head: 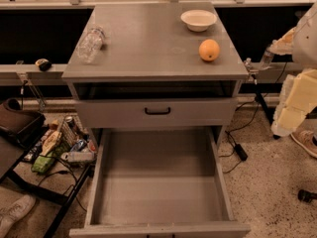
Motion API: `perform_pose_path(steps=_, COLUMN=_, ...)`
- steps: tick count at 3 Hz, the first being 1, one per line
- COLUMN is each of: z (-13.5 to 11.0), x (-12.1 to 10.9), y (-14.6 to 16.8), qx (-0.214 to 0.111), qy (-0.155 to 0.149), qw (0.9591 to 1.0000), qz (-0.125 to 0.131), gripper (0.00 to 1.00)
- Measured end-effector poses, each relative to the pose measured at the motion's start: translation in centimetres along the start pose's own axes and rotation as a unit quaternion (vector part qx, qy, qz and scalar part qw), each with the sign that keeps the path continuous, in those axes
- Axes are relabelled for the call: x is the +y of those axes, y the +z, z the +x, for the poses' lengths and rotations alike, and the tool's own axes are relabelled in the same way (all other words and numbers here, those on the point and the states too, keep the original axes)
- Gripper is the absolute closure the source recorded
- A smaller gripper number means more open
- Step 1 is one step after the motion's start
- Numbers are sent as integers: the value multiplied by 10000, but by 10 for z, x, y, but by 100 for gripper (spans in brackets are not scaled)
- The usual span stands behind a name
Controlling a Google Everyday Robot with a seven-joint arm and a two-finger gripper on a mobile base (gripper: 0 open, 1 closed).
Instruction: Place orange into middle drawer
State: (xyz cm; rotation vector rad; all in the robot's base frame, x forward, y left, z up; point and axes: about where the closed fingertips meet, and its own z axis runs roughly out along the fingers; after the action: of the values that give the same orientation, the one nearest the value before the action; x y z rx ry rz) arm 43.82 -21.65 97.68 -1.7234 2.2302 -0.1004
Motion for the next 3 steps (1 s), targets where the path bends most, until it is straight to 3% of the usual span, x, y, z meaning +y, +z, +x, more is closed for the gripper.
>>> perform_pose_path(steps=1, z=0, x=0, y=0, qx=-1, qy=1, qw=10000, qz=1, gripper=0)
perform_pose_path(steps=2, z=5, x=-19, y=15, qx=-287, qy=303, qw=9990, qz=146, gripper=0)
perform_pose_path(steps=3, z=4, x=-54, y=45, qx=-1012, qy=784, qw=9911, qz=362, gripper=0)
